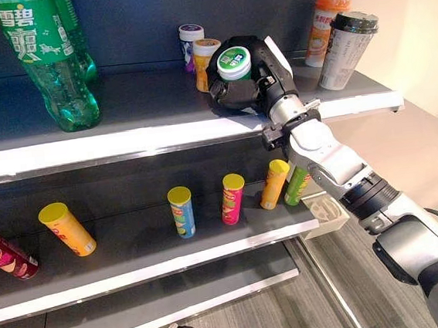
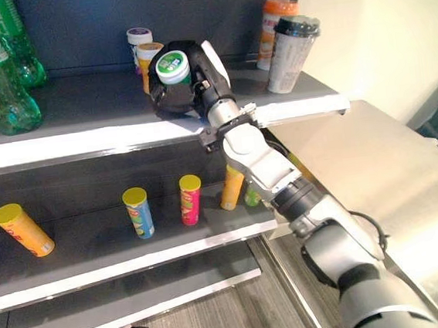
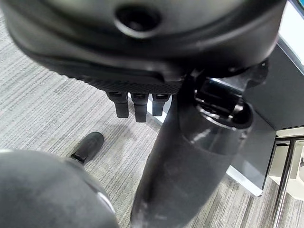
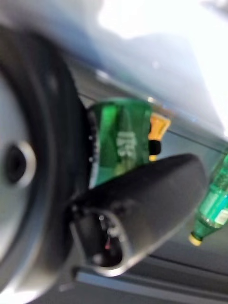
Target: Put the goods on the table back onto the shelves and tidy them up.
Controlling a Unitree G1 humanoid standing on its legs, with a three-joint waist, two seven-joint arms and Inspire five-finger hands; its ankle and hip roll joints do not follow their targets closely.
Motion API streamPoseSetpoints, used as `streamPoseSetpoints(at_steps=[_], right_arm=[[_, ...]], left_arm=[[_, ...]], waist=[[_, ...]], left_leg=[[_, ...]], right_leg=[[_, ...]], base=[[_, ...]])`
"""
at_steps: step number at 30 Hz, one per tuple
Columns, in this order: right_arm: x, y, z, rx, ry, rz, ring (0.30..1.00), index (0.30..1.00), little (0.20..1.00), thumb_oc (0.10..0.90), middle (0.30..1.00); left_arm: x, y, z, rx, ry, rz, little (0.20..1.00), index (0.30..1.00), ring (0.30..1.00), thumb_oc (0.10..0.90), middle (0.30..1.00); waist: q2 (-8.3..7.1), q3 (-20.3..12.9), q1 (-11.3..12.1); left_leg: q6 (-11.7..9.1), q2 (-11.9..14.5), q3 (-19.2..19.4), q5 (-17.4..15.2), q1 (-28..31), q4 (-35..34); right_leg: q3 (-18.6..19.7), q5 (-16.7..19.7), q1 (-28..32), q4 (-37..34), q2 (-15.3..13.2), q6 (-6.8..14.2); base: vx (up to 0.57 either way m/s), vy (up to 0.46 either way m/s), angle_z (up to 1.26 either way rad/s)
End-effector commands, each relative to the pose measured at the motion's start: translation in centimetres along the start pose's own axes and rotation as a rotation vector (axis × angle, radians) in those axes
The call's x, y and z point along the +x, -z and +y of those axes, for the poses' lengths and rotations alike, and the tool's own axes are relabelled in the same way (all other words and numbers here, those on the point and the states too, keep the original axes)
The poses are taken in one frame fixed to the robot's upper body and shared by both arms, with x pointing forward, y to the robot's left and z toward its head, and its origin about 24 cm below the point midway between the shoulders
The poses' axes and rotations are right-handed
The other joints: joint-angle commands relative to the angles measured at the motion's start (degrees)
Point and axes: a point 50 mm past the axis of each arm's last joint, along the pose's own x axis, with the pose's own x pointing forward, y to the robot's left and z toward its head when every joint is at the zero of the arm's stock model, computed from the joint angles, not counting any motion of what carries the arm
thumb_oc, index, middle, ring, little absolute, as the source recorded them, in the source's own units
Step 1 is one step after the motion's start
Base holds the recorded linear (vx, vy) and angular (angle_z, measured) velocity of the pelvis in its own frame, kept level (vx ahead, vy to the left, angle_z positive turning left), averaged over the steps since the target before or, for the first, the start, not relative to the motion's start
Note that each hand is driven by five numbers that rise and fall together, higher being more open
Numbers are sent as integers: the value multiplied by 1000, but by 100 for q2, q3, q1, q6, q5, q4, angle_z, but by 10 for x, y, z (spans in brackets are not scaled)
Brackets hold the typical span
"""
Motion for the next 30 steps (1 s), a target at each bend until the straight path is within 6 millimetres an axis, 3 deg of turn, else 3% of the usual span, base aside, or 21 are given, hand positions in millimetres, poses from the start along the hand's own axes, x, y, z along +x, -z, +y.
streamPoseSetpoints(at_steps=[1, 2, 3, 12, 17, 30], right_arm=[[18, -43, -15, 14, 58, -140, 331, 331, 331, 420, 331], [17, -42, -17, 10, 65, -141, 545, 545, 545, 563, 545], [16, -42, -19, 8, 77, -141, 900, 900, 900, 800, 900], [7, -54, -38, 2, 114, -196, 900, 900, 900, 800, 900], [0, -66, -59, -76, 166, -241, 900, 900, 900, 800, 900], [-12, -73, -73, -125, 191, -286, 900, 900, 900, 800, 900]], left_arm=[[5, -25, 18, 53, -20, -52, 900, 900, 900, 800, 900], [5, -25, 19, 55, -22, -49, 900, 900, 900, 800, 900], [5, -26, 19, 60, -20, -51, 900, 900, 900, 800, 900], [6, -27, 17, 61, -19, -49, 900, 900, 900, 800, 900], [5, -25, 16, 57, -19, -49, 900, 900, 900, 800, 900], [5, -21, 16, 55, -24, -46, 900, 900, 900, 800, 900]], waist=[[29, -53, 270], [30, -54, 266], [34, -49, 270], [49, -30, 243], [94, -25, 210], [121, -6, 177]], left_leg=[[-5, -136, -64, -809, 479, 56], [-2, -138, -66, -814, 481, 56], [2, -140, -69, -818, 485, 56], [-5, -136, -53, -823, 485, 56], [-3, -141, -29, -837, 500, 56], [0, -123, 7, -852, 527, 56]], right_leg=[[96, -127, -28, 68, 147, 39], [97, -130, -27, 68, 149, 37], [95, -131, -19, 69, 146, 33], [103, -142, -14, 70, 150, 33], [104, -133, -31, 78, 145, 53], [101, -140, -39, 84, 135, 58]], base=[[0, 0, 0], [0, 0, 0], [0, 0, 0], [0, 0, 0], [0, 0, 0], [0, 0, 0]])
